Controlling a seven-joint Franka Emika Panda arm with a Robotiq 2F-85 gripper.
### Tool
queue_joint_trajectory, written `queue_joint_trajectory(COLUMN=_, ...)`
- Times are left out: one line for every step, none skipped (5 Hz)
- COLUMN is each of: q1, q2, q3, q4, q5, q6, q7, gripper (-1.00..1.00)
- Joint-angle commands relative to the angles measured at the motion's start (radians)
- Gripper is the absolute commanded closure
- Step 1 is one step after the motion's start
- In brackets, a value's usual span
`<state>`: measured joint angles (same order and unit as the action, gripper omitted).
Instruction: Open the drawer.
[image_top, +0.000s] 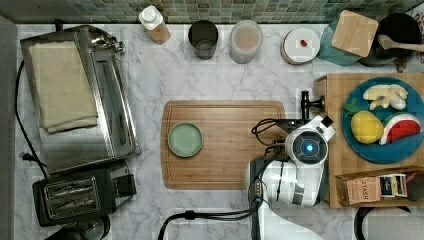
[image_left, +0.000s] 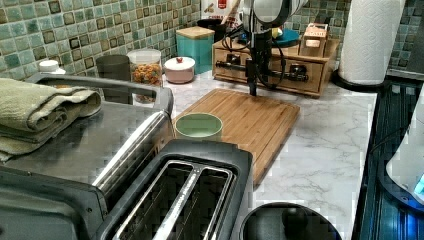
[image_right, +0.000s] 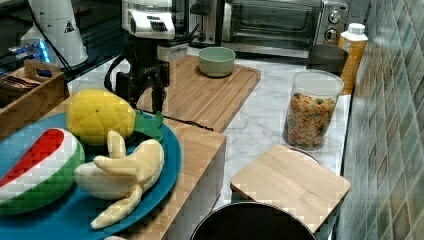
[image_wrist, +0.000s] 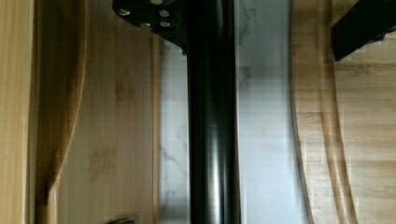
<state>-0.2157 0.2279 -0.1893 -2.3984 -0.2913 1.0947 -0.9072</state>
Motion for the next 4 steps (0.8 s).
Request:
queue_joint_trajectory(q1=0.159, q2=-0.118, q3=0.102, q4=-0.070, q5=0.032, q6=0.022, q7=0.181, gripper=-1.00)
queue_joint_trajectory(q1=0.236, q2=-0.169, q3=0.126, q4=-0.119, q5=-0.009, q6=0.012, q7=0.298, gripper=-1.00)
queue_joint_trajectory(q1=0.248, q2=-0.160, q3=0.188, q4=-0.101, q5=0.144, q6=-0.035, q7=0.198, gripper=-1.00)
queue_joint_trajectory(q1=0.279, q2=-0.151, q3=0.194, q4=-0.119, q5=0.144, q6=0.000, q7=0.215, gripper=-1.00)
